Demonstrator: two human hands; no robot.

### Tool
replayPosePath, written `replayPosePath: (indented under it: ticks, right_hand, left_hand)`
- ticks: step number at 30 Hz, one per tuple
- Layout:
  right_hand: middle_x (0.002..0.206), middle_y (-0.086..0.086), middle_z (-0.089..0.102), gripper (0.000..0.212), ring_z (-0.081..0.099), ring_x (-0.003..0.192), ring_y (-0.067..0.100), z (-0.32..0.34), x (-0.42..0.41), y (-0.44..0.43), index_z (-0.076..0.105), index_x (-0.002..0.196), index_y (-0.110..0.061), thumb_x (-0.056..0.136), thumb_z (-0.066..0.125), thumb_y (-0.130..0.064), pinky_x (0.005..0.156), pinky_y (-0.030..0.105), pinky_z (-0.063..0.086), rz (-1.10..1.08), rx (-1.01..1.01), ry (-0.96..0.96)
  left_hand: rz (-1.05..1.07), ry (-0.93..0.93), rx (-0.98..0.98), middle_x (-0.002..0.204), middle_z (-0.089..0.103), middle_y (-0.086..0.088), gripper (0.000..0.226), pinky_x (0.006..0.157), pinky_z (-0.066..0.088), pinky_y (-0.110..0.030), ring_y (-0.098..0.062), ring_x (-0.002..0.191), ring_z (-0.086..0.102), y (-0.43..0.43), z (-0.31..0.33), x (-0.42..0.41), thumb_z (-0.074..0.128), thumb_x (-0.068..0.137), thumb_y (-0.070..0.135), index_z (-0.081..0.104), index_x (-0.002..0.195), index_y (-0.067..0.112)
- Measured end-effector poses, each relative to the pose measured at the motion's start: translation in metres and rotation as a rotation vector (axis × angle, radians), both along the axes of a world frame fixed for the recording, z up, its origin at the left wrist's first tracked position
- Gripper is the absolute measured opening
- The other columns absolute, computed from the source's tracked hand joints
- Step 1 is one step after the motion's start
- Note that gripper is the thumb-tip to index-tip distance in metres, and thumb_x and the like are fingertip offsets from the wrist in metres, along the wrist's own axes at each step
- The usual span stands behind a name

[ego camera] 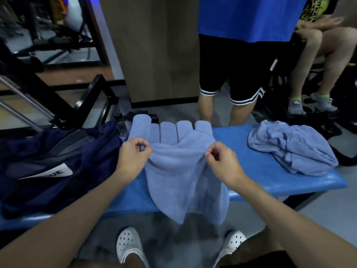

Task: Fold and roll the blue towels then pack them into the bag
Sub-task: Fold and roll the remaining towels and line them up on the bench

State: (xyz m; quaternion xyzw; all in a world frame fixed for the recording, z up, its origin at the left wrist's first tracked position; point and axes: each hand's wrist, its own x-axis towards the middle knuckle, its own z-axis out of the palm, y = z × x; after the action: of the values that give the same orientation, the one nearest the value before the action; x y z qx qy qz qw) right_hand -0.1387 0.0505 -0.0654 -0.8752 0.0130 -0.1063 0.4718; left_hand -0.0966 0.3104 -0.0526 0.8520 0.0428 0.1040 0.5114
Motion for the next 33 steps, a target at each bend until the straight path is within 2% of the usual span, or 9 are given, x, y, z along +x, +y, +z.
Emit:
replayPosePath:
  ticks: [3,7,12,16,18,20,24,29,33]
  right_hand:
    - [0.066,-0.006,0.059,0.025,0.051,0.06,0.002,-0.036,-0.006,0.0,0.055,0.07,-0.023,0.09,0.061,-0.009,0.068,0.024,0.043,0.103,-0.069,0.118]
    - [0.081,0.007,0.064,0.015,0.059,0.077,0.027,-0.075,-0.011,-0.012,0.057,0.074,-0.022,0.087,0.061,-0.018,0.076,0.04,0.05,-0.003,-0.245,0.254]
    - [0.084,0.016,0.061,0.009,0.056,0.081,0.032,-0.086,-0.009,-0.024,0.058,0.081,-0.01,0.085,0.064,-0.015,0.071,0.033,0.042,-0.194,-0.219,0.295]
    - [0.088,0.016,0.063,0.034,0.056,0.088,0.037,-0.092,-0.014,-0.023,0.048,0.06,-0.022,0.08,0.068,-0.041,0.07,0.033,0.039,-0.237,-0.338,0.421]
    - [0.101,0.01,0.056,0.028,0.05,0.101,0.034,-0.089,-0.02,-0.015,0.061,0.073,-0.02,0.081,0.067,-0.047,0.082,0.036,0.041,-0.241,-0.448,0.46]
    - [0.109,0.007,0.051,0.028,0.044,0.11,0.031,-0.086,-0.022,-0.009,0.067,0.092,-0.02,0.082,0.066,-0.047,0.093,0.039,0.038,-0.248,-0.52,0.475]
    - [0.105,0.004,0.054,0.016,0.045,0.108,0.03,-0.082,-0.024,0.004,0.068,0.083,-0.022,0.085,0.06,-0.036,0.088,0.038,0.034,-0.204,-0.566,0.463]
    - [0.063,0.003,0.052,0.017,0.051,0.069,0.033,-0.075,-0.026,0.001,0.044,0.08,-0.017,0.093,0.055,-0.02,0.062,0.032,0.031,-0.249,-0.114,0.277]
    - [0.064,0.006,0.05,0.014,0.048,0.062,0.024,-0.061,-0.018,-0.004,0.043,0.087,-0.017,0.098,0.05,-0.023,0.064,0.035,0.046,-0.273,0.194,0.17]
  left_hand:
    - [-0.007,0.073,0.057,0.068,0.062,-0.001,0.021,0.056,0.042,-0.018,-0.003,0.054,0.05,0.012,-0.037,-0.009,0.067,0.084,-0.003,0.066,0.077,0.017]
    - [0.0,0.147,0.096,0.073,0.061,0.002,0.021,0.064,0.043,-0.025,-0.011,0.065,0.055,0.022,-0.078,-0.02,0.067,0.083,-0.005,0.065,0.082,0.015]
    - [-0.043,0.256,0.157,0.072,0.055,-0.003,0.024,0.058,0.039,-0.025,-0.016,0.065,0.051,0.019,-0.086,-0.017,0.064,0.089,0.003,0.051,0.104,0.018]
    - [-0.066,0.279,0.234,0.063,0.056,-0.004,0.017,0.057,0.04,-0.024,-0.018,0.059,0.052,0.016,-0.088,-0.01,0.063,0.088,0.003,0.06,0.077,0.015]
    - [-0.047,0.278,0.232,0.062,0.059,0.002,0.019,0.056,0.042,-0.02,-0.009,0.06,0.055,0.016,-0.088,-0.01,0.065,0.088,0.003,0.063,0.075,0.016]
    - [-0.033,0.272,0.233,0.063,0.06,0.003,0.019,0.056,0.041,-0.019,-0.007,0.062,0.055,0.016,-0.087,-0.01,0.066,0.088,0.004,0.062,0.075,0.017]
    - [-0.024,0.273,0.235,0.064,0.06,0.003,0.013,0.058,0.042,-0.019,-0.008,0.064,0.056,0.017,-0.086,-0.011,0.068,0.087,0.004,0.066,0.078,0.014]
    - [-0.007,0.26,0.166,0.07,0.064,-0.002,0.007,0.06,0.044,-0.024,-0.017,0.069,0.061,0.021,-0.076,-0.01,0.068,0.089,0.01,0.066,0.082,0.011]
    - [0.005,0.201,0.122,0.071,0.064,0.0,0.007,0.059,0.045,-0.023,-0.015,0.067,0.06,0.02,-0.06,-0.007,0.069,0.09,0.012,0.066,0.085,0.007]
